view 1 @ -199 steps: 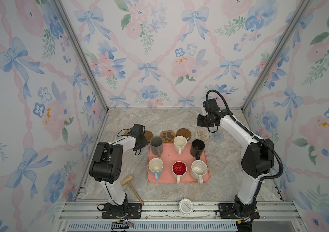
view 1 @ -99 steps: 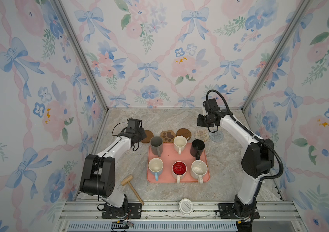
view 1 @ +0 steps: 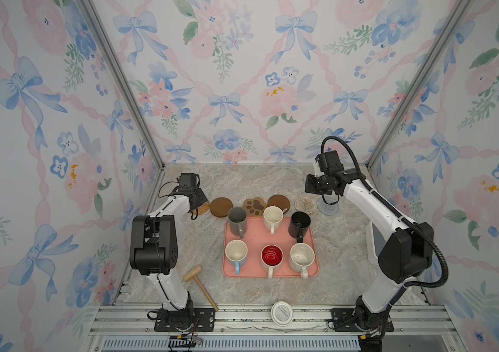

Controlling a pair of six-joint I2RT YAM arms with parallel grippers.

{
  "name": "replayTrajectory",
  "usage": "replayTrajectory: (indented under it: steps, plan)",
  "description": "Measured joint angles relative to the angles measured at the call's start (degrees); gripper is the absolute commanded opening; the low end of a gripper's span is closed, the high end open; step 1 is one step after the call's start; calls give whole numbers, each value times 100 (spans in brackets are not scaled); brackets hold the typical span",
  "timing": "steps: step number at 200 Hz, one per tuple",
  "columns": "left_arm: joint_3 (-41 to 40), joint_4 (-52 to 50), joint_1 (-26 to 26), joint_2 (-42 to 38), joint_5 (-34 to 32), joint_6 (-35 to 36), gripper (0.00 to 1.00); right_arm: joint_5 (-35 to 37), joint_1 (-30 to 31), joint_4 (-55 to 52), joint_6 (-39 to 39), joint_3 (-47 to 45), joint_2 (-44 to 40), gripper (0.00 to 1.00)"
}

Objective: Place cups on coasters
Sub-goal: Move the coaster to the top-left of the table.

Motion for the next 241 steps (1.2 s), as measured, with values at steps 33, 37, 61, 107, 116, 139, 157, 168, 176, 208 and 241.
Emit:
replayTrajectory:
  steps: [33,37,61,107,116,139,157,168,176,208,241]
  plan:
    - [68,-22,81,343,42,28,0,0,-50,61,0,-278,-184,8]
    - [72,-28,81,365,44,28,0,0,-55,63,0,-315,-201,8]
    - [122,-31,79,518,46,31,0,-2,-72,66,0,-474,-278,8]
    - [267,-26,79,726,48,44,0,-2,-101,83,2,-625,-321,7]
    - [271,-26,79,761,44,44,0,0,-101,83,2,-638,-321,7]
    - [271,-26,79,826,42,44,0,0,-105,90,2,-645,-321,7]
    - [271,-7,79,837,28,50,0,-2,-116,94,2,-645,-321,7]
    - [273,20,79,855,20,68,0,0,-122,109,2,-654,-321,7]
    - [280,24,81,866,22,74,0,0,-122,109,2,-662,-321,7]
    - [280,35,81,868,20,87,0,-2,-122,120,13,-748,-323,7]
    - [199,155,79,855,-22,90,0,-2,-122,133,20,-778,-323,7]
